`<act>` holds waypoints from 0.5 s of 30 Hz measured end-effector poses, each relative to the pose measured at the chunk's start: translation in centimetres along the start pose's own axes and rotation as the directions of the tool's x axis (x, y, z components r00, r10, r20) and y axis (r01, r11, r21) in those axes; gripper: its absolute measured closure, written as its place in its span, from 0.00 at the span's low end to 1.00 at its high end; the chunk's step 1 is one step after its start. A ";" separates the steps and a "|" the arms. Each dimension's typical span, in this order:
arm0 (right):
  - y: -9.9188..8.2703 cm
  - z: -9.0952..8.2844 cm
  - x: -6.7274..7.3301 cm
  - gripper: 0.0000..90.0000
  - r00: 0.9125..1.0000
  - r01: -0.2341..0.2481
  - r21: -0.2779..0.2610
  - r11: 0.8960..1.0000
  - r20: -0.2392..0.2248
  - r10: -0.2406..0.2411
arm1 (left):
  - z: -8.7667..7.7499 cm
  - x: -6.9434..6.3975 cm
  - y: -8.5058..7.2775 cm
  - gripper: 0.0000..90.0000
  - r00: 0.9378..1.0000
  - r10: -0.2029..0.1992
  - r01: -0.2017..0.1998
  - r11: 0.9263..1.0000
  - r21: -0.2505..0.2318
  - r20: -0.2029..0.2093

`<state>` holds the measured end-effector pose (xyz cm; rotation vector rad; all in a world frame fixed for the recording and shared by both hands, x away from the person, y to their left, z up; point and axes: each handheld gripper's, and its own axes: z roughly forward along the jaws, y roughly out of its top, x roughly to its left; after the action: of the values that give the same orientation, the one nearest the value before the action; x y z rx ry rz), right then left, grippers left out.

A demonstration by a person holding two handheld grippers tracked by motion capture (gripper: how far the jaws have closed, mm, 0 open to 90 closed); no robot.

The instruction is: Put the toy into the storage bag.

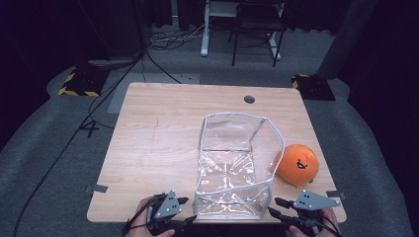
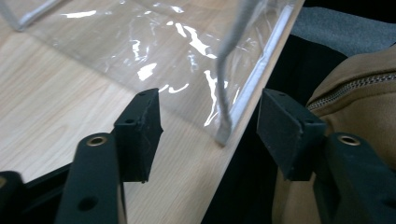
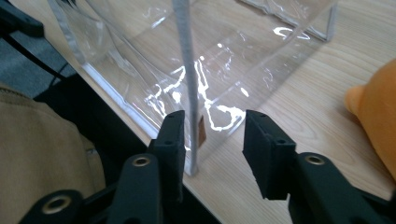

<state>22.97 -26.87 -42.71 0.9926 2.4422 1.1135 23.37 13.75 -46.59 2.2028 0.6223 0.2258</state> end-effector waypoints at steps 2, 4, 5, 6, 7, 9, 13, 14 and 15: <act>0.0 -0.3 -0.4 0.61 1.000 0.001 0.014 1.000 0.011 -0.001 | -0.3 0.2 -0.1 0.41 1.000 -0.002 0.002 1.000 0.001 -0.017; 0.1 -0.6 -0.7 0.60 1.000 -0.001 0.017 1.000 0.028 0.001 | -1.1 0.9 -0.2 0.41 0.999 -0.019 0.018 1.000 -0.010 -0.031; 0.2 -0.8 -0.9 0.59 1.000 -0.006 0.013 1.000 0.031 0.005 | -1.4 1.2 -0.4 0.41 0.999 -0.025 0.024 1.000 -0.013 -0.041; 0.3 -0.9 -1.1 0.58 0.999 -0.012 0.007 1.000 0.033 0.012 | -1.6 1.5 -0.5 0.40 0.998 -0.030 0.029 1.000 -0.011 -0.050; 0.3 -1.0 -1.3 0.57 0.999 -0.020 0.004 1.000 0.033 0.020 | -1.7 1.8 -0.5 0.39 0.998 -0.040 0.040 0.999 -0.012 -0.054; 0.5 -1.0 -1.8 0.55 0.999 -0.028 0.000 1.000 0.036 0.028 | -2.0 2.5 -0.8 0.39 0.995 -0.058 0.058 0.998 -0.006 -0.076; 1.0 -1.1 -2.8 0.51 0.998 -0.046 -0.010 0.999 0.042 0.046 | -2.1 4.4 -1.5 0.38 0.987 -0.067 0.072 0.997 0.024 -0.147; 1.2 -1.2 -3.0 0.49 0.998 -0.050 -0.014 0.999 0.044 0.051 | -2.0 4.7 -1.7 0.37 0.985 -0.081 0.086 0.996 0.024 -0.150; 1.3 -1.3 -3.1 0.48 0.998 -0.043 -0.011 0.999 0.040 0.044 | -2.0 5.2 -1.9 0.37 0.984 -0.087 0.093 0.995 0.028 -0.157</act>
<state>25.24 -29.11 -40.94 1.0597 2.3917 1.1071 26.51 18.77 -46.94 2.1986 0.8155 0.3444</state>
